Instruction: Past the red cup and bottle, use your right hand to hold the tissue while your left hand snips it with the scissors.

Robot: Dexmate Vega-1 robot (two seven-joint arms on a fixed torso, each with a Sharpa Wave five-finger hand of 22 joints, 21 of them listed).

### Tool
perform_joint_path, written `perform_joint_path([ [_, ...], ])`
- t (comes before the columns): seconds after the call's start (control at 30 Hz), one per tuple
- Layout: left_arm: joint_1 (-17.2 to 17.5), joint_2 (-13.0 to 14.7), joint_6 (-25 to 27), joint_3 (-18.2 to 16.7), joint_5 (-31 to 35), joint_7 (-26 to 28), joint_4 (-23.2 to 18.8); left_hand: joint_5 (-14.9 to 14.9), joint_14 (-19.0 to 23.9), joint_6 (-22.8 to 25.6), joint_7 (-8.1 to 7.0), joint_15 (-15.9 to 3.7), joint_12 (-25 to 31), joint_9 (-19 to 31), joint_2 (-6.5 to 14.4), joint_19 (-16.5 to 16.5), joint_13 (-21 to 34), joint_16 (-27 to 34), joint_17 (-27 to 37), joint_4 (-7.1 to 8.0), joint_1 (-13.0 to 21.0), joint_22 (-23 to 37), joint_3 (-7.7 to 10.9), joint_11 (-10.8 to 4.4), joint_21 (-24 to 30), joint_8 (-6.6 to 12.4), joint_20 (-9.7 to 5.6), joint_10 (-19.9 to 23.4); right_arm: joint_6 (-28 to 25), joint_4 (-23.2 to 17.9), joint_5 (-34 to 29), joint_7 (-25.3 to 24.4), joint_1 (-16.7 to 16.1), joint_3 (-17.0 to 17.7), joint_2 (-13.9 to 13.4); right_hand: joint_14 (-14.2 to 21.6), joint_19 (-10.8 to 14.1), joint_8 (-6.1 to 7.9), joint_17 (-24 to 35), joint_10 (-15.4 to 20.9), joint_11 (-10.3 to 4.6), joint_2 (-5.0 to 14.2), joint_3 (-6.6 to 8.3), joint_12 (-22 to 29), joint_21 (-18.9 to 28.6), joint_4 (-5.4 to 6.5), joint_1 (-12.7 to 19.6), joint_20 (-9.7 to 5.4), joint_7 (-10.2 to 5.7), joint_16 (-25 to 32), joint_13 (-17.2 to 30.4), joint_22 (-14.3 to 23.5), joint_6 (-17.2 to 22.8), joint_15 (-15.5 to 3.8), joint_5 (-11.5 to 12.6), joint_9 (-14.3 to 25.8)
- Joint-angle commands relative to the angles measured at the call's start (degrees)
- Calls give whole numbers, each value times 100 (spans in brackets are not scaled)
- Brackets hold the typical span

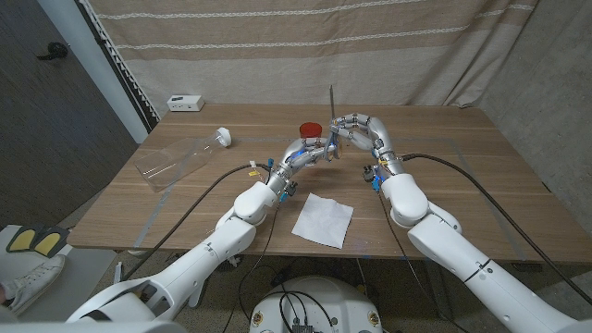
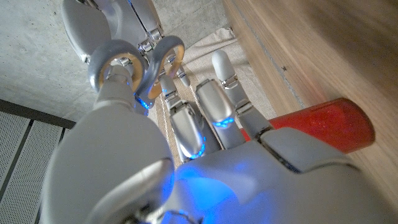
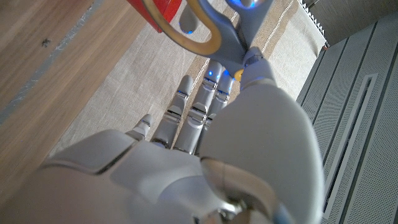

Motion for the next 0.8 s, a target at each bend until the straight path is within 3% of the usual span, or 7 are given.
perform_joint_path([
  [0.03,-16,-104,-108,9,-58,-52,130,-14,48,-43,4,18,19,4,-8,72,28,45,19,-15,89,-8,21,-16,31,-1,-845,51,-54,-45,-141,-29,10,-17,-43,48,-153,-7,11,311,-312,590,-19,6,-1,-9,591,-56,-474,61,21,13,453,-1044,53,19],
  [0.43,10,-232,-378,-10,-58,-20,286,-11,47,-37,19,18,21,2,22,78,28,66,17,-8,103,-20,33,-12,45,14,-851,53,-86,-131,-379,-119,-34,-38,-83,64,-46,-11,21,316,-315,595,-40,-3,6,-6,592,-112,-459,77,18,19,469,-1045,98,22],
  [0.8,48,-399,-674,-76,-209,-47,520,-14,36,179,69,17,29,-4,173,53,29,121,10,11,189,-40,114,19,95,93,-860,63,-265,-262,-744,-156,-5,-131,-133,99,47,-33,38,336,-327,596,-71,-7,5,2,582,-162,-438,105,15,22,434,-1041,141,27],
])
